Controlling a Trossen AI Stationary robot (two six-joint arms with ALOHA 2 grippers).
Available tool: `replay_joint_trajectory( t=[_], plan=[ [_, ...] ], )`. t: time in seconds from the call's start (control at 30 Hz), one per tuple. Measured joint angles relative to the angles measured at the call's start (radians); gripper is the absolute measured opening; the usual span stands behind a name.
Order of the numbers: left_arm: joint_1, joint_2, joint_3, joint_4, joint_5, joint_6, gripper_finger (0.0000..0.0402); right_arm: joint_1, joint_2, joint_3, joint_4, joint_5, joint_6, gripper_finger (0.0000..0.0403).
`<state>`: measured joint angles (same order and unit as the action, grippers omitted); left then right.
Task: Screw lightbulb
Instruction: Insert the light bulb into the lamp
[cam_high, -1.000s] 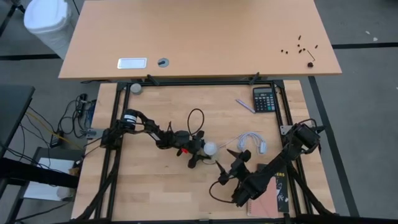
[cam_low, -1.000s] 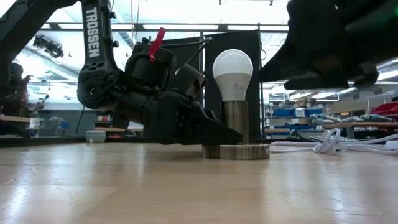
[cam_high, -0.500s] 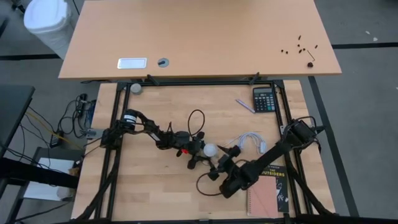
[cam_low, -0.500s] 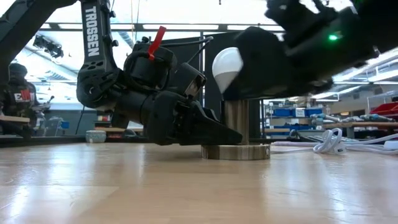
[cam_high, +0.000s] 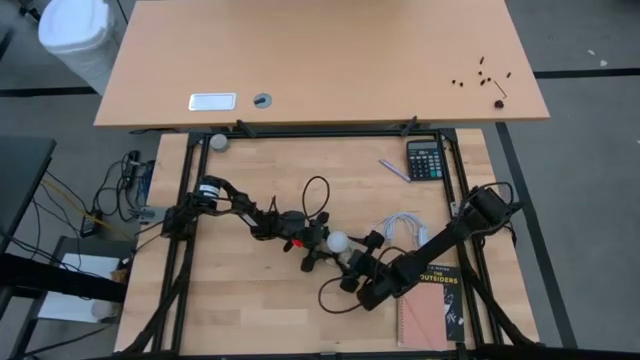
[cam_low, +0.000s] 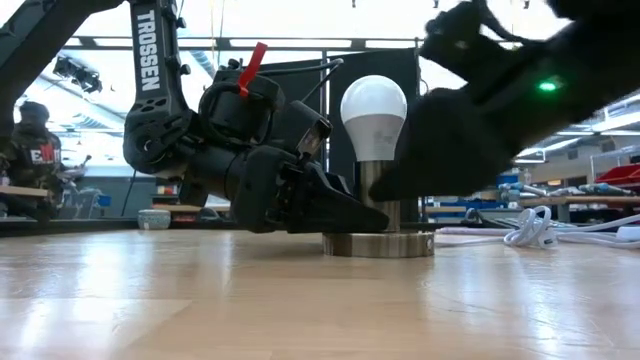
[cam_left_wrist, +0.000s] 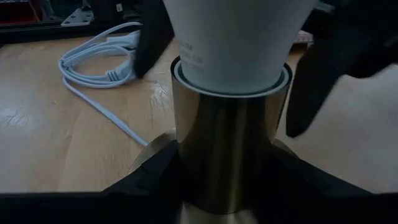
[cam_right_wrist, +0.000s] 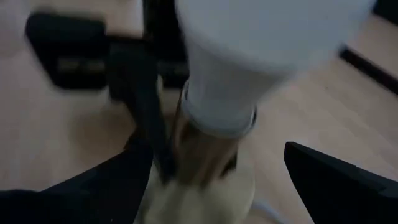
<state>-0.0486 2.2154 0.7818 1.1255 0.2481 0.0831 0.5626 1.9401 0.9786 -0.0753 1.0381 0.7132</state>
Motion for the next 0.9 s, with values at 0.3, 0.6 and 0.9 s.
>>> replay_joint_trajectory(
  t=[0.3, 0.6, 0.9],
  plan=[
    [0.000, 0.000, 0.000, 0.000, -0.004, -0.001, 0.0198, 0.017, -0.150, -0.232, 0.218, -0.064, -0.070, 0.0373],
    [0.000, 0.000, 0.000, 0.001, -0.008, 0.003, 0.0198, -0.068, -0.164, -0.496, 0.988, -0.289, -0.363, 0.0373],
    [0.000, 0.000, 0.000, 0.004, -0.011, 0.002, 0.0198, -0.144, -0.160, -0.446, 1.032, -0.460, -0.522, 0.0371]
  ],
)
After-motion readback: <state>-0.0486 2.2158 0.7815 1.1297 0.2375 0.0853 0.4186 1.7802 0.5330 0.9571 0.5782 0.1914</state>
